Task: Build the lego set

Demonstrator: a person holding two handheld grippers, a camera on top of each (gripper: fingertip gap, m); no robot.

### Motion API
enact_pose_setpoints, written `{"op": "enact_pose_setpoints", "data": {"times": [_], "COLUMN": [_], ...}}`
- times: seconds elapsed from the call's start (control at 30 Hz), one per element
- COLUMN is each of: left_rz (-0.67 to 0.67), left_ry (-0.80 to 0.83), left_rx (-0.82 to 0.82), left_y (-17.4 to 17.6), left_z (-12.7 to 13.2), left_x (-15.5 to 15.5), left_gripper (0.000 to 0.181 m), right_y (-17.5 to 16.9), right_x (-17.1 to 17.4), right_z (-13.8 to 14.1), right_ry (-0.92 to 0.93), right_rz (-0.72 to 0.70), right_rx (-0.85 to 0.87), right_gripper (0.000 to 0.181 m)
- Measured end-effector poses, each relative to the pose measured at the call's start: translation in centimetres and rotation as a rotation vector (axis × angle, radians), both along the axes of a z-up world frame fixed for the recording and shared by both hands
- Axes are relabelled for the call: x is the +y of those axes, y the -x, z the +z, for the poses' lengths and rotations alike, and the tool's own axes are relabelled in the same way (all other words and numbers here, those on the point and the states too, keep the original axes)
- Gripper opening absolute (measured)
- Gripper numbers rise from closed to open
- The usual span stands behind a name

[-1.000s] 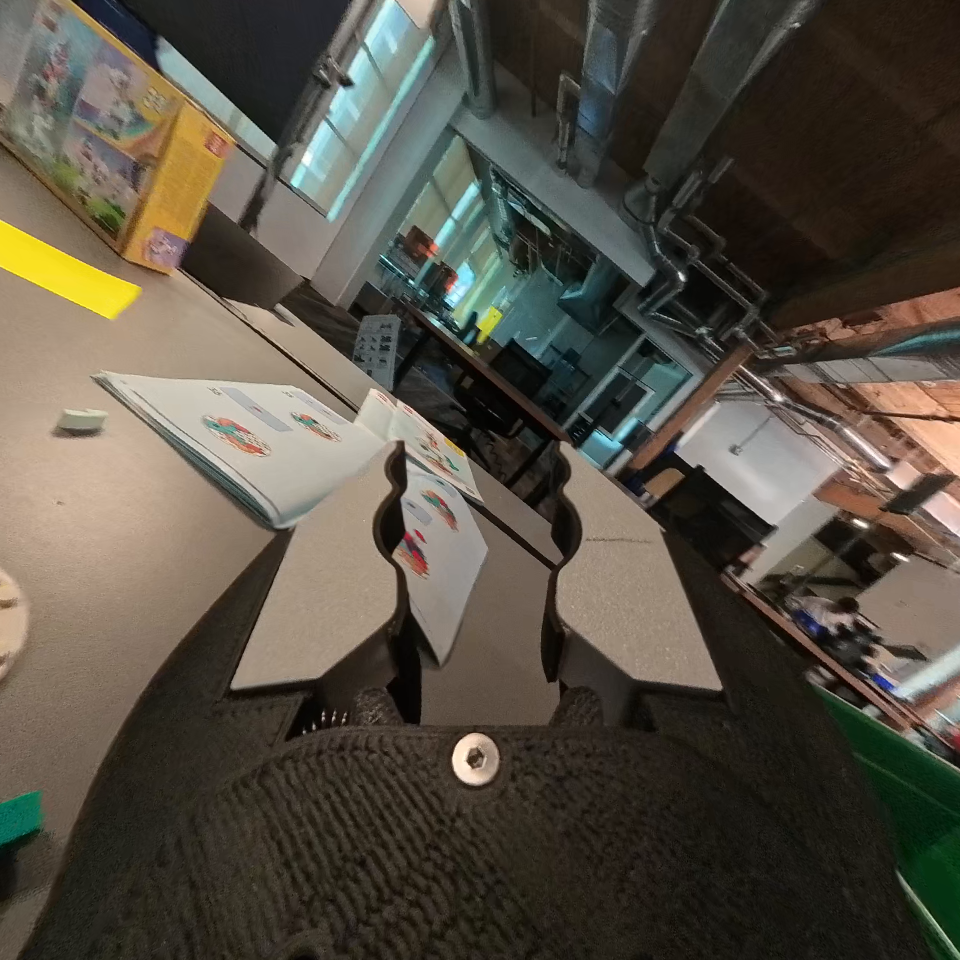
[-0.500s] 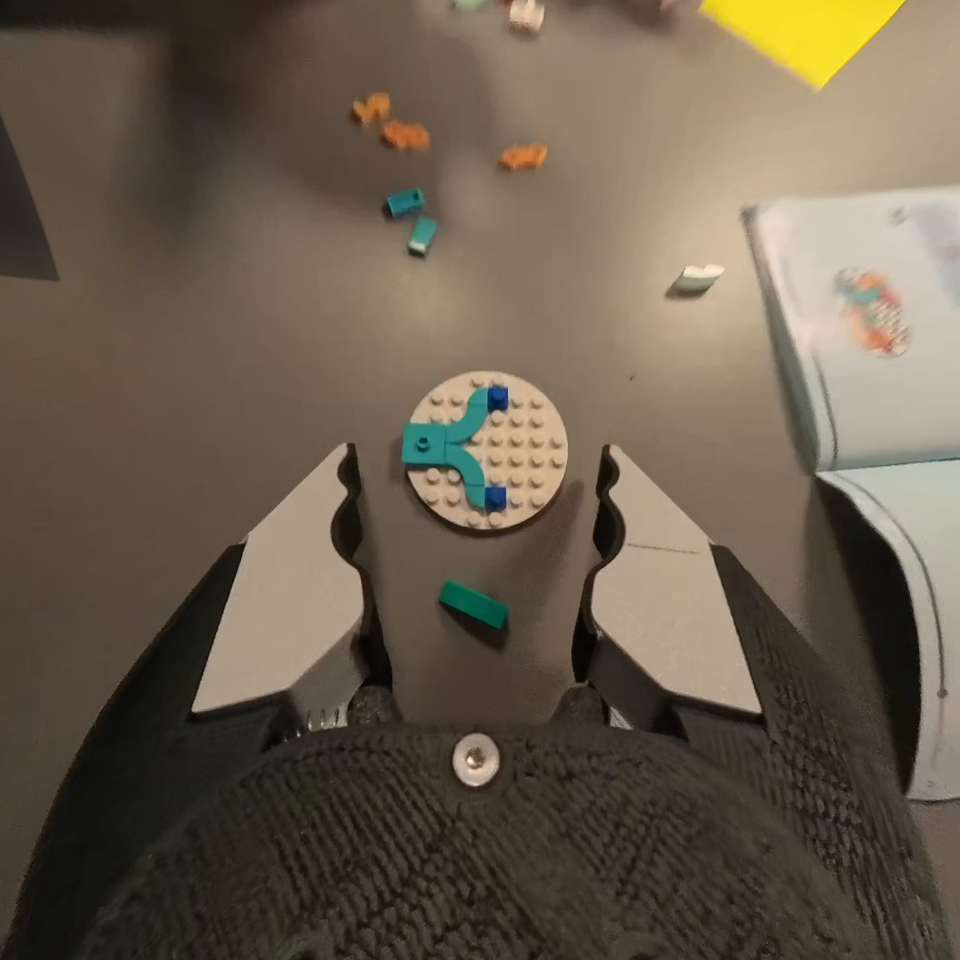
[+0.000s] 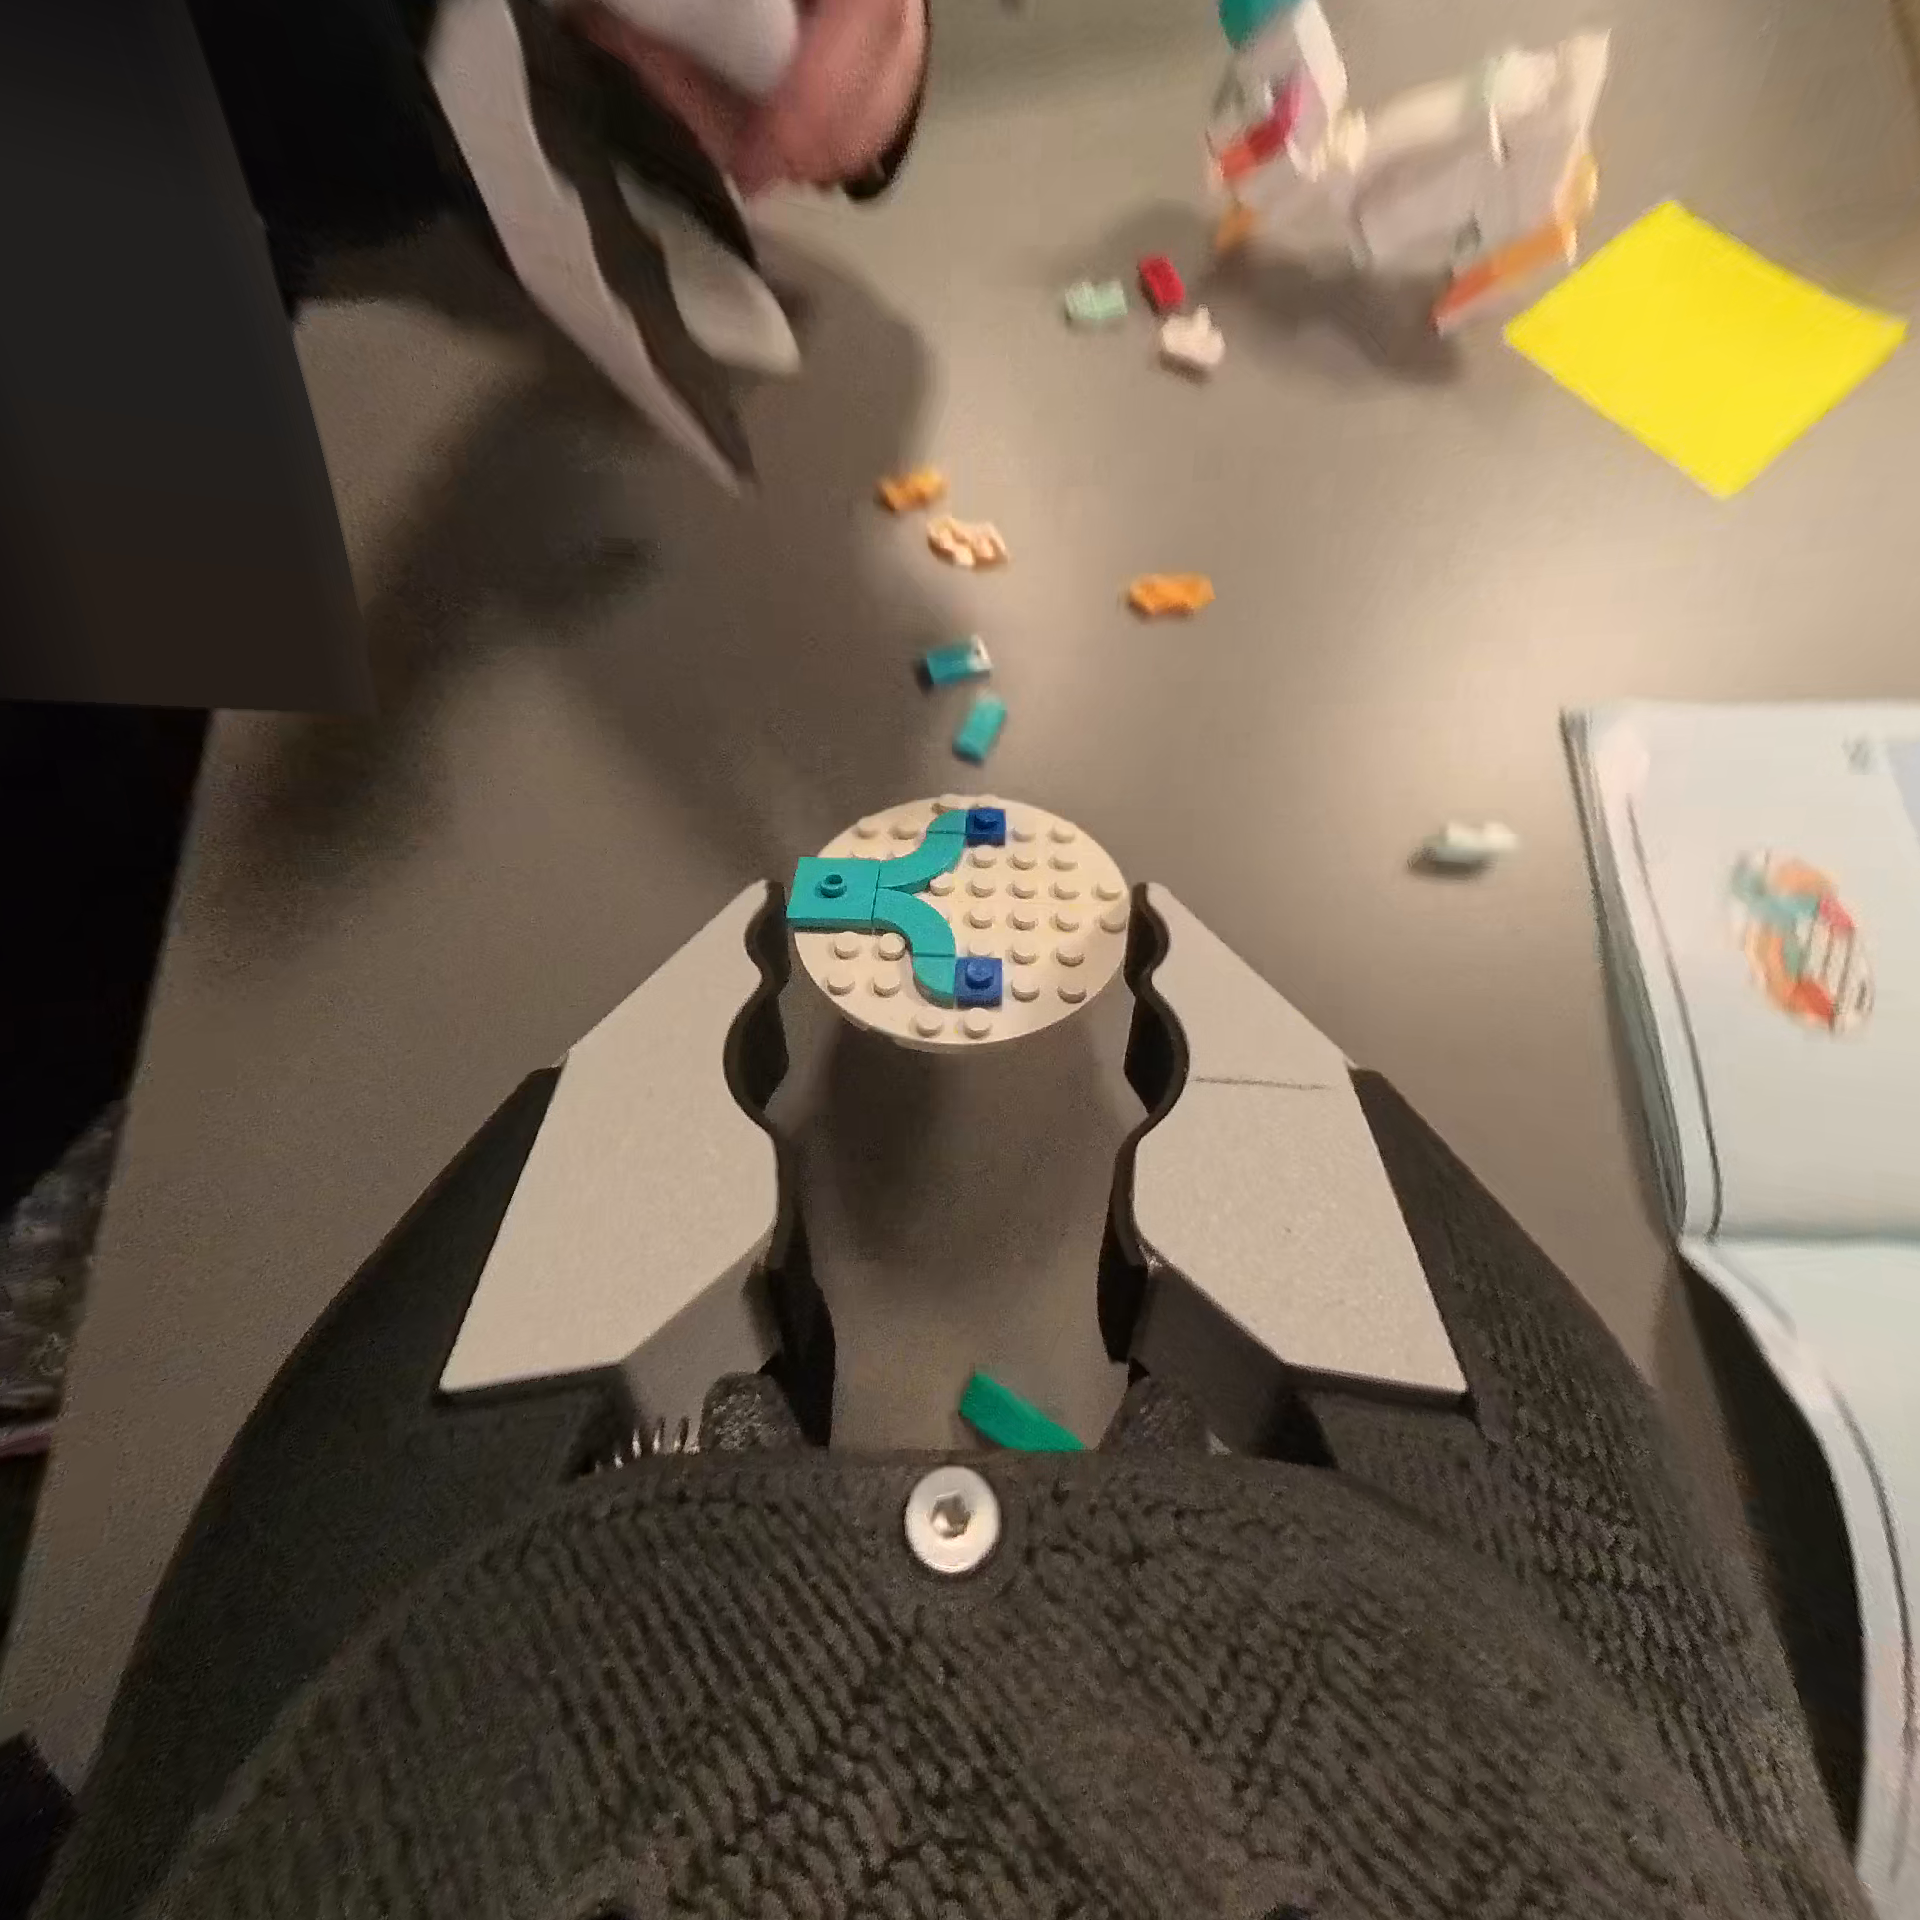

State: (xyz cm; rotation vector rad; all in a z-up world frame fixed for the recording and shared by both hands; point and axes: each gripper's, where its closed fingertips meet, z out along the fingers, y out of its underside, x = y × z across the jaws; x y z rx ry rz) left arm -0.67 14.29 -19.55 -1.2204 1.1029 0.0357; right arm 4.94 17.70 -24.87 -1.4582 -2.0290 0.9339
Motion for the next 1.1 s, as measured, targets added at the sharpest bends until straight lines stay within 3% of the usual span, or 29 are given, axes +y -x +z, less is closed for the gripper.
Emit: {"op": "enact_pose_setpoints", "data": {"times": [0.27,0.43,0.57,0.63,0.7,0.83,0.97,1.1], "left_rz": [0.121,0.176,0.241,0.295,0.358,0.479,0.546,0.586], "left_ry": [-0.313,-0.387,-0.459,-0.475,-0.486,-0.482,-0.460,-0.428], "left_rx": [0.364,0.374,0.354,0.402,0.460,0.604,0.634,0.624], "left_y": [-1.3,-0.3,1.7,3.3,5.3,8.8,10.3,11.5], "left_z": [-1.4,-0.7,0.9,0.9,0.7,-0.6,-0.9,-1.0], "left_x": [-0.2,-0.3,-0.7,-0.9,-1.2,-1.6,-1.1,-0.5], "left_gripper": [0.066,0.045,0.004,0.003,0.003,0.004,0.004,0.004], "right_y": [5.3,7.3,8.5,8.7,8.5,7.7,8.3,9.3], "right_x": [-4.9,-6.3,-7.1,-6.9,-5.8,-4.2,-5.5,-6.3], "right_z": [5.5,6.1,6.2,6.2,6.2,4.1,0.5,-2.4], "right_ry": [0.049,0.050,0.052,0.013,-0.033,0.052,0.149,0.120], "right_rz": [0.156,0.197,0.189,0.157,0.090,-0.052,-0.044,-0.033], "right_rx": [0.172,0.209,0.249,0.267,0.285,0.226,0.076,-0.042], "right_gripper": [0.064,0.064,0.068,0.084,0.087,0.076,0.047,0.038]}}
